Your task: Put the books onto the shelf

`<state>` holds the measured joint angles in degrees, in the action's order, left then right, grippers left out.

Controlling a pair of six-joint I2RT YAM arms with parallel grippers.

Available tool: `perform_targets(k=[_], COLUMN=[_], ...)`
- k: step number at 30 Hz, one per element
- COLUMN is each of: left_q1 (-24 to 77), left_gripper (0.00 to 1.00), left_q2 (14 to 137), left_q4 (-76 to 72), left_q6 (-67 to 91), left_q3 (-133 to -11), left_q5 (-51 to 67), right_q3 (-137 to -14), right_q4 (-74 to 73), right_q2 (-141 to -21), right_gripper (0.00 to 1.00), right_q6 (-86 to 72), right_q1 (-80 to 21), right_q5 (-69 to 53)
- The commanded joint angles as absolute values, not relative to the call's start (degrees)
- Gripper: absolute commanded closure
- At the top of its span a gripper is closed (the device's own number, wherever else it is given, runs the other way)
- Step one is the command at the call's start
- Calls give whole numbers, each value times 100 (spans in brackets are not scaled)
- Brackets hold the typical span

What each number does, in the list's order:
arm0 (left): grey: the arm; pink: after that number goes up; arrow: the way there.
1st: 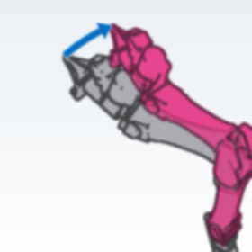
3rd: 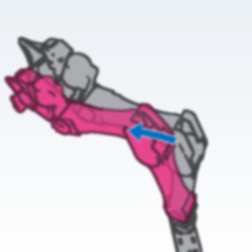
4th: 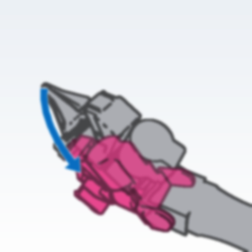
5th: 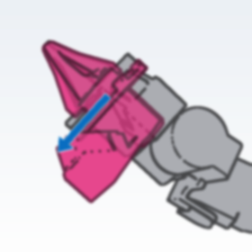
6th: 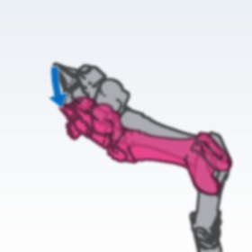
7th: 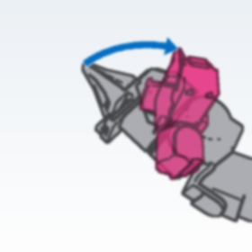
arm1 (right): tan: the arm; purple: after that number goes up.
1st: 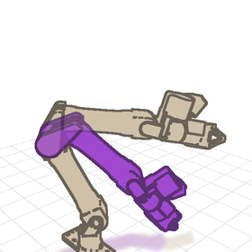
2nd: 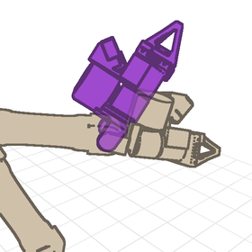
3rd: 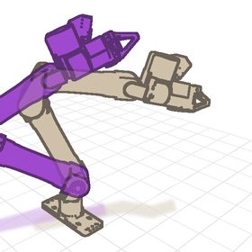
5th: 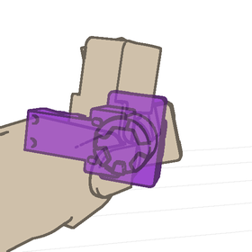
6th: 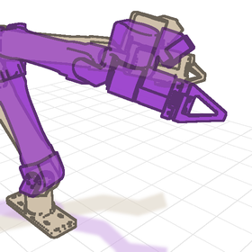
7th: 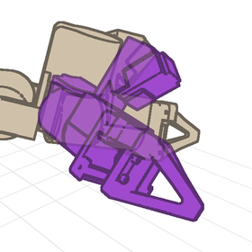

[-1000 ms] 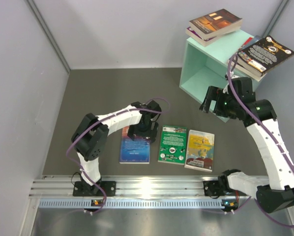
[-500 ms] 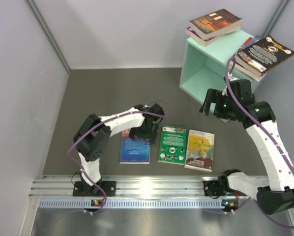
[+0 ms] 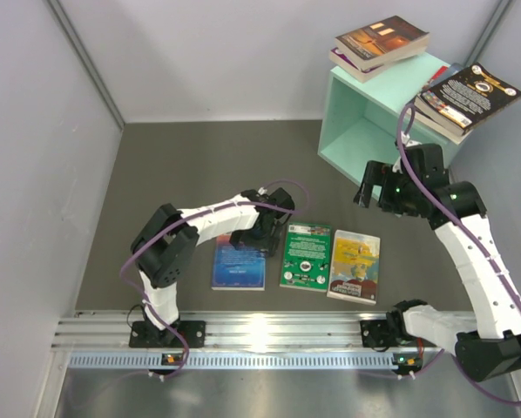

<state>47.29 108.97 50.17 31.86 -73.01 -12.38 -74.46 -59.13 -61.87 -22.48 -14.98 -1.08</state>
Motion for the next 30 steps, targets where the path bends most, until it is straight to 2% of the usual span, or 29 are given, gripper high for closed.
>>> perform_targets(k=[1,2,6,7,9,20,30], left_q1=[4755,4764,4755,4755,4755,4685,4658], left_gripper=[13,15,56,75,100,100,100], left_q2=[12603,12630,12770,12779,12753,11005,10451], left_q4=[3665,3639,3533,3507,3515,4367,5203], left_q6=[3340,3331,3235,3191,3173,2637,2619], left_q3=[-6126,-6100,-6029,-6012,-6038,-6397,-7505], left_q5=[184,202,290,316,299,826,132], right_q3=[-7427,-7409,-7357,-7348,-7330,-7260,-7523], right_q4=[-5695,-5695,-5686,-5687,-5678,-5520,-5423], right_q2=[-6038,-6021,-6003,-6003,-5986,-5994,-6179], right_gripper=[0,0,0,0,0,0,0], right_q6=[-2153,-2153,-2145,-2136,-2127,-2136,-2066], right_q1=[-1564,-1564,-1556,-1564,-1564,-1556,-1564], right_q5=[-26,-26,-18,-18,-18,-184,-299])
